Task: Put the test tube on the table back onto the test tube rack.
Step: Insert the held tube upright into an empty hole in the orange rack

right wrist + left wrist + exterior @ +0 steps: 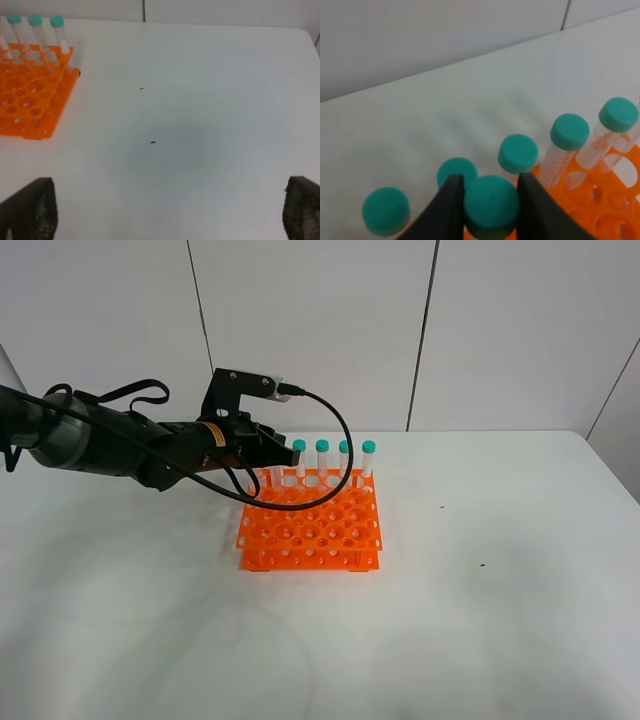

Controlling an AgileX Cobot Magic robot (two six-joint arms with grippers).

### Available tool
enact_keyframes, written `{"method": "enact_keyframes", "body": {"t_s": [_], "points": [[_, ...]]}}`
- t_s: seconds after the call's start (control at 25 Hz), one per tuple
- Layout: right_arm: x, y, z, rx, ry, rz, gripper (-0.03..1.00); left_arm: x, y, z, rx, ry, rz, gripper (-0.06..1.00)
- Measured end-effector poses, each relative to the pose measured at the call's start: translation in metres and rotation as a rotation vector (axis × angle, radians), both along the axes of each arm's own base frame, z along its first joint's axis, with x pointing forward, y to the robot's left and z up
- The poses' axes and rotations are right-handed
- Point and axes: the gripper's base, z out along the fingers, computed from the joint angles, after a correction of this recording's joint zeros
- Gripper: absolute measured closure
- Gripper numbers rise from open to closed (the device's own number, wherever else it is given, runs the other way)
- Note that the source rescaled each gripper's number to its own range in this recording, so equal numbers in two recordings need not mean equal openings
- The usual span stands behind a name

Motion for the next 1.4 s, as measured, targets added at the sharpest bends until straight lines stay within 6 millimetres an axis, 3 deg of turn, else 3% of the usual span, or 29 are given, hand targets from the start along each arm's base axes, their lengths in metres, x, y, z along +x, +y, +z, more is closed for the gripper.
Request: {"method": "enact_keyframes", "body": {"t_s": [0.6, 1.4], "points": [[0.0, 0.0, 0.0, 0.001, -0.001, 0.0, -0.03, 0.003, -0.002, -0.025, 0.015, 0.039, -0.003, 0.94], [0.0, 0.0, 0.0, 0.001, -0.001, 0.0, -0.03, 0.0, -0.001, -0.03, 0.012, 0.04, -0.006, 0.94]]}}
